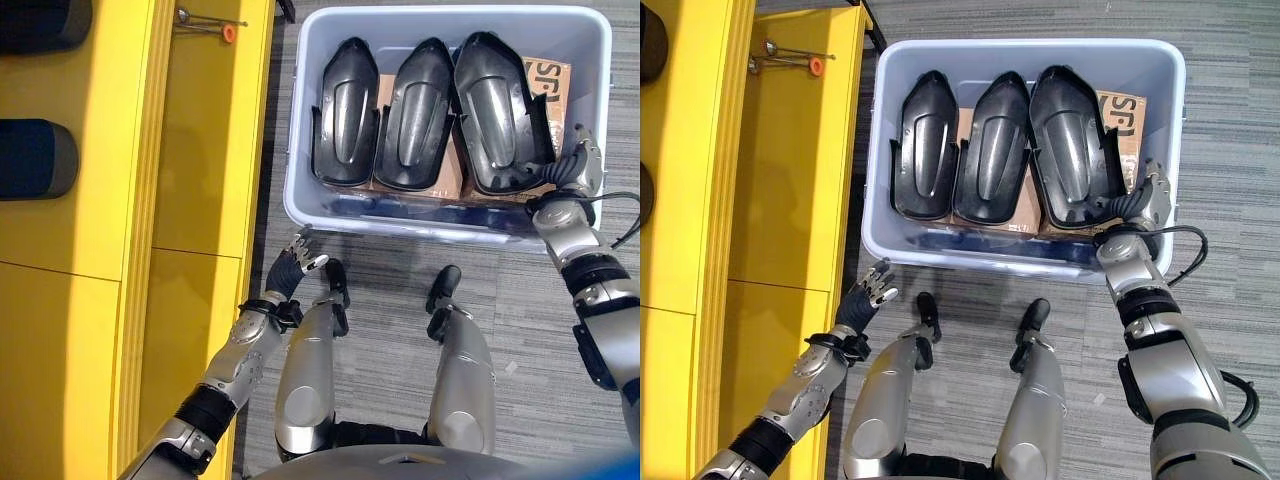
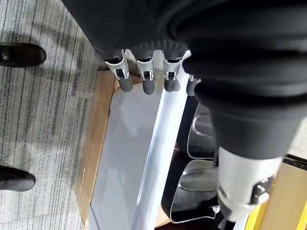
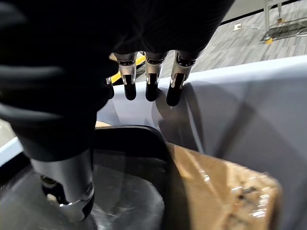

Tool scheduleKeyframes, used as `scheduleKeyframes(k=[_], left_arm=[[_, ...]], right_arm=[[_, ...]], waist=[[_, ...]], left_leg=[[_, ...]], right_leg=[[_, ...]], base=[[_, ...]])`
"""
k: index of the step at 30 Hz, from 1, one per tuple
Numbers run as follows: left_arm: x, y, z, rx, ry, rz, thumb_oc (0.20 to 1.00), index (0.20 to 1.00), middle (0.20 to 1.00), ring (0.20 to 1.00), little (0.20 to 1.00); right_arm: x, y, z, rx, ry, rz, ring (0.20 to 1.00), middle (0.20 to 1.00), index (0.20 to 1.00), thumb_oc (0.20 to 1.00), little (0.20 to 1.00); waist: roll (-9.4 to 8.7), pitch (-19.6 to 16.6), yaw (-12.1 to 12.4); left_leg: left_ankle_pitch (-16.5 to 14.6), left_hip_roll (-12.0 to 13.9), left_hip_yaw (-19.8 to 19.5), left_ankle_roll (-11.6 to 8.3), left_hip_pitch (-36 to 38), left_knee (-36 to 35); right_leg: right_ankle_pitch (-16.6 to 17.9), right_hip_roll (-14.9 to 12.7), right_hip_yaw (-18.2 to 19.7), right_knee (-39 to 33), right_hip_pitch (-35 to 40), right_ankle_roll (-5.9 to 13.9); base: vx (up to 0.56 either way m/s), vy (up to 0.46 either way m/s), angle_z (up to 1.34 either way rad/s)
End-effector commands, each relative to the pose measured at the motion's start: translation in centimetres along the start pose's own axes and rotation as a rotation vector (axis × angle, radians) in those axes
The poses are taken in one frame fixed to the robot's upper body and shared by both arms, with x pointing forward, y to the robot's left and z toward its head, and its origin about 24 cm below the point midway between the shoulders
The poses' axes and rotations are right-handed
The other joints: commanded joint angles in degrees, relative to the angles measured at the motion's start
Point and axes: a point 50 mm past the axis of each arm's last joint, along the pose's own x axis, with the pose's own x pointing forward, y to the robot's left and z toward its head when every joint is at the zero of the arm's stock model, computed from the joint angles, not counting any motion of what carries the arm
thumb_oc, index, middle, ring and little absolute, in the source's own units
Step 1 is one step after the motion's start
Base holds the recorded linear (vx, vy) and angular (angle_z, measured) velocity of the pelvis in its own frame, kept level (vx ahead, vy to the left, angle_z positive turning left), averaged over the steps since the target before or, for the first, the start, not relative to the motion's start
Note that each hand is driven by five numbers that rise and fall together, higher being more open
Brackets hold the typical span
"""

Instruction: Move parts from the plastic box to the shelf.

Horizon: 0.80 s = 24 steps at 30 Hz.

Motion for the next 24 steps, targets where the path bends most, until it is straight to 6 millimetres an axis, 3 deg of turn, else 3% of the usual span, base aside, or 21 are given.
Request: scheduleKeyframes(k=[1, 12, 17, 24], left_arm=[[-0.9, -0.8, 0.3, -0.006, -0.010, -0.060, 1.000, 1.000, 1.000, 1.000, 1.000], [-0.8, -1.3, -0.2, 0.004, 0.003, -0.077, 1.000, 1.000, 1.000, 1.000, 1.000], [-0.8, -1.2, -0.1, -0.005, -0.011, -0.069, 1.000, 1.000, 1.000, 1.000, 1.000], [-0.8, -0.9, 0.1, 0.001, -0.014, -0.076, 1.000, 1.000, 1.000, 1.000, 1.000]], right_arm=[[1.0, -1.5, 0.1, 0.072, 0.051, -0.010, 1.000, 1.000, 1.000, 1.000, 1.000], [0.7, -0.6, 0.2, -0.028, 0.024, 0.039, 1.000, 1.000, 1.000, 1.000, 1.000], [1.0, -1.1, 0.9, -0.267, -0.077, -0.019, 1.000, 1.000, 1.000, 1.000, 1.000], [1.2, -1.3, 0.5, -0.294, -0.035, -0.014, 1.000, 1.000, 1.000, 1.000, 1.000]], waist=[[1.04, -2.07, 0.79], [1.40, -2.07, 0.96], [1.62, -2.07, 1.21], [2.05, -2.07, 1.73]], left_leg=[[-6.48, 1.31, -1.88, 0.68, -2.05, 6.37], [-6.23, 1.73, -1.86, 0.69, -4.73, 7.01], [-6.03, 1.85, -2.15, 0.62, -5.81, 7.21], [-5.70, 1.92, -2.66, 0.62, -7.23, 7.23]], right_leg=[[-3.57, -0.81, -2.70, 3.65, -0.48, 1.63], [-3.96, -0.99, -2.46, 5.23, -3.22, 1.31], [-3.94, -1.28, -2.31, 5.68, -4.19, 1.44], [-3.90, -1.56, -2.44, 6.06, -5.38, 1.48]], base=[[0.00, -0.001, 0.07], [0.00, 0.001, 0.01], [0.00, 0.000, 0.00], [0.00, 0.000, 0.00]])
